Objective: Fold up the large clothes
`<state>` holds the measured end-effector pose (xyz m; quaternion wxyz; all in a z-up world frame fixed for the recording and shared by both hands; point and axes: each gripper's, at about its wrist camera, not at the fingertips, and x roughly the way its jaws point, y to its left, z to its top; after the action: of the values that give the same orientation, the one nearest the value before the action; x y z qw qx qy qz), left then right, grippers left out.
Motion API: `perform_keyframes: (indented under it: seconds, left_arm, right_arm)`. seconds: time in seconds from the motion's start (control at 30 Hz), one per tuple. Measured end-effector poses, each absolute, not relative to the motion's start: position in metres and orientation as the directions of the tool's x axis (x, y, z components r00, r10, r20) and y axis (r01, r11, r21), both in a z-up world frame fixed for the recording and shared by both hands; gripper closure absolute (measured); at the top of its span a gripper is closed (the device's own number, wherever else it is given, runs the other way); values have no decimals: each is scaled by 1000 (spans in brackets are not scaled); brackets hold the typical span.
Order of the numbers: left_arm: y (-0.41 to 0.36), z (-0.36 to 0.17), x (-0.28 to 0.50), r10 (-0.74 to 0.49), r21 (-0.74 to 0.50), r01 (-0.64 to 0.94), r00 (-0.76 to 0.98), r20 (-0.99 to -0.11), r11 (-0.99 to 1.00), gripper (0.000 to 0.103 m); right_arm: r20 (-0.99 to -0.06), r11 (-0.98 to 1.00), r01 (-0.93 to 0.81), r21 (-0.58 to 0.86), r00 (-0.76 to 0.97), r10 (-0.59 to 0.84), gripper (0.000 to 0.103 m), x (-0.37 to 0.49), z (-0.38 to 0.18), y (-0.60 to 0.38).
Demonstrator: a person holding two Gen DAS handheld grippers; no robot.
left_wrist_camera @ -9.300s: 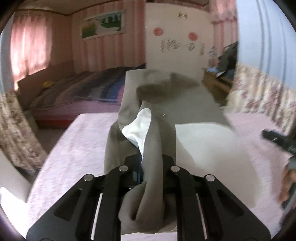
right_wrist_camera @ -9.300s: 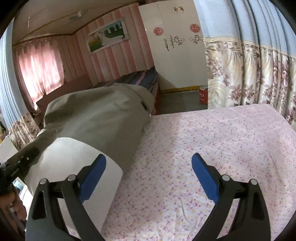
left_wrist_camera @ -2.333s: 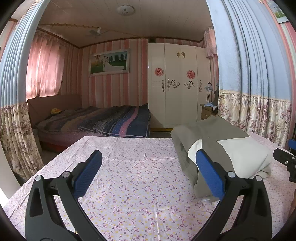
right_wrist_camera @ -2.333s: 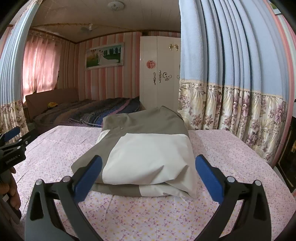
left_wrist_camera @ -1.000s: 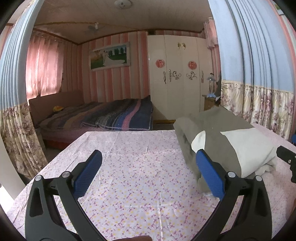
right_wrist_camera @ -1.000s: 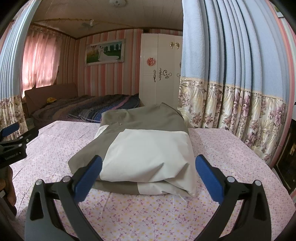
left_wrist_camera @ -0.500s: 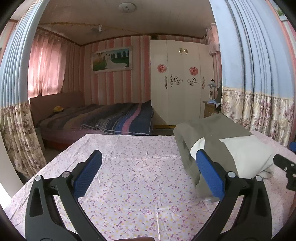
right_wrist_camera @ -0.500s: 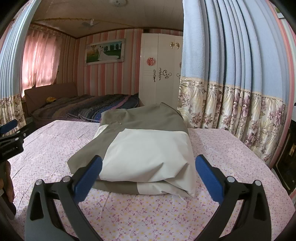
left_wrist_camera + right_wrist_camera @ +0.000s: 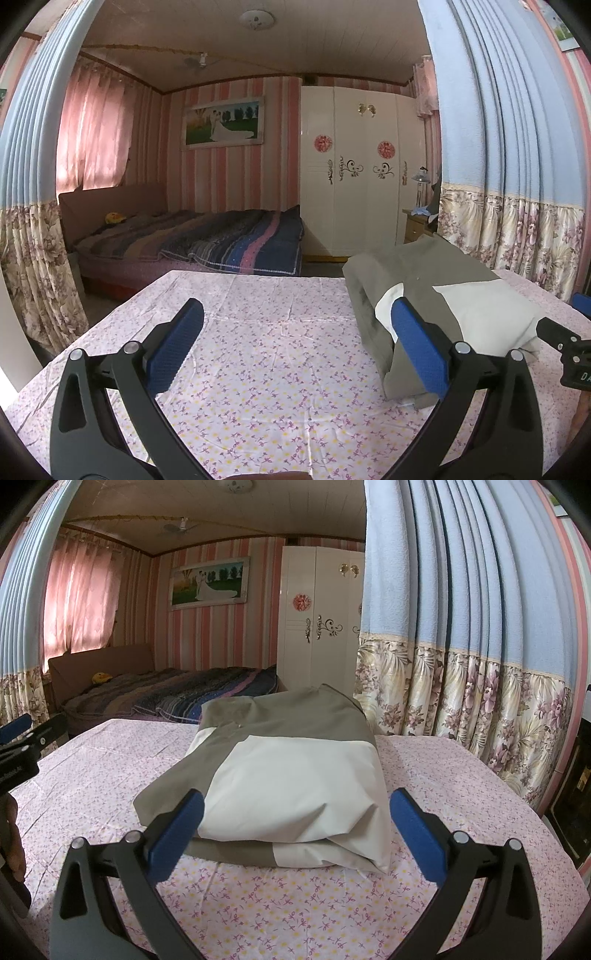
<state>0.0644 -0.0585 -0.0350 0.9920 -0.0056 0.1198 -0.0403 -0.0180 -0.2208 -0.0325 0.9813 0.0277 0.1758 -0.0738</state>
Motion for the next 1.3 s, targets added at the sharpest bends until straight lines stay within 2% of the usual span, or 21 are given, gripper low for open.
perform_keyframes:
  seconds: [0.23, 0.5, 1.3]
  left_arm:
    - [-58, -34, 67, -92, -29, 88, 964, -251, 996, 3]
    - [-64, -36, 65, -38, 30, 47, 970, -242, 998, 3]
    - [-60, -37, 72, -44, 12, 49, 963, -266, 999, 3]
  right_arm:
    - [-350, 988, 154, 29, 927, -135, 2, -17, -32, -219]
    - [-353, 988, 154, 34, 926, -132, 2, -17, -34, -226]
    - [-360, 989, 145, 17, 924, -130, 2, -15, -37, -237]
